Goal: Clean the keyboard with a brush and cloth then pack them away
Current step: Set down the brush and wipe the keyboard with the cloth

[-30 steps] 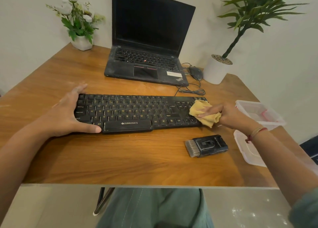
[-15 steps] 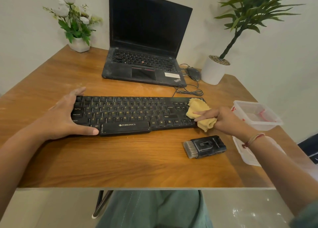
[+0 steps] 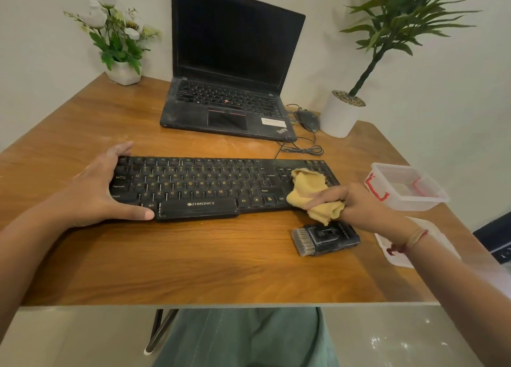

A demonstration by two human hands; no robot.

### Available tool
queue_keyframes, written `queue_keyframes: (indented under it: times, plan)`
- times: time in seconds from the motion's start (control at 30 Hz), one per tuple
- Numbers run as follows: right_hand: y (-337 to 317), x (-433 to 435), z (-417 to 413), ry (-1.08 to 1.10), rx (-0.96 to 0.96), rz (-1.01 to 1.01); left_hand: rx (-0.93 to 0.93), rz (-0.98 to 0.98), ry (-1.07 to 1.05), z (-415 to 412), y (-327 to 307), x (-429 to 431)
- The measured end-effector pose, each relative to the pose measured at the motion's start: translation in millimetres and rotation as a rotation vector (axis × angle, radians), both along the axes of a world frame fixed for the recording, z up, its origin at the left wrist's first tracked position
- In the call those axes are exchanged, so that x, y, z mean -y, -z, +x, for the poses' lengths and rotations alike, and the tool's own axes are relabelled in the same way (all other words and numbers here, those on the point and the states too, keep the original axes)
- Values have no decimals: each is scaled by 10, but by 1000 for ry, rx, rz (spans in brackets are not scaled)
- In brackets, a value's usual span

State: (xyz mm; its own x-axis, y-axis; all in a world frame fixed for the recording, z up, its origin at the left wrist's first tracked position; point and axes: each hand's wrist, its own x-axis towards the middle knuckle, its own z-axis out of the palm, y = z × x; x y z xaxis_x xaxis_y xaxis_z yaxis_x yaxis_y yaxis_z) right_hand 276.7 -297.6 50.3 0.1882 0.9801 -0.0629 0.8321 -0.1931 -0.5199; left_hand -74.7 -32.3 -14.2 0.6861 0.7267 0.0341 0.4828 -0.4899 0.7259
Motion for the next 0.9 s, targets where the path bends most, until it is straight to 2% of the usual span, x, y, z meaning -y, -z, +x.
queue_keyframes:
  times: [0.07, 0.13, 0.17, 0.23, 0.3, 0.4, 0.47, 0.63, 0.73, 0.9]
  plan:
    - [-144, -22, 67, 71, -152, 35, -17, 12, -6, -1, -3, 10]
    - [-241, -94, 224, 260, -296, 225, -19, 20, -7, -2, -8, 19]
    - [-277, -148, 306, 364, -278, 343, -21, 20, -7, -2, -9, 22]
    - [-305, -272, 419, 489, -79, 466, -24, 10, -11, -4, -12, 26]
    - [-250, -377, 437, 492, 149, 357, -23, 4, -18, -3, -9, 23]
    - [-31, -474, 320, 316, 457, -34, -22, 8, -16, -5, -1, 16]
    - [62, -535, 264, 320, 469, -163, -24, 14, -13, -8, -3, 20]
    - [27, -624, 235, 397, 355, -188, -38, 17, -18, -3, 2, 6]
    - [-35, -539, 161, 361, 415, -204, -36, 13, -27, -2, 12, 4]
    - [-138, -434, 64, 476, 482, -245, -35, 10, -25, -8, -6, 17]
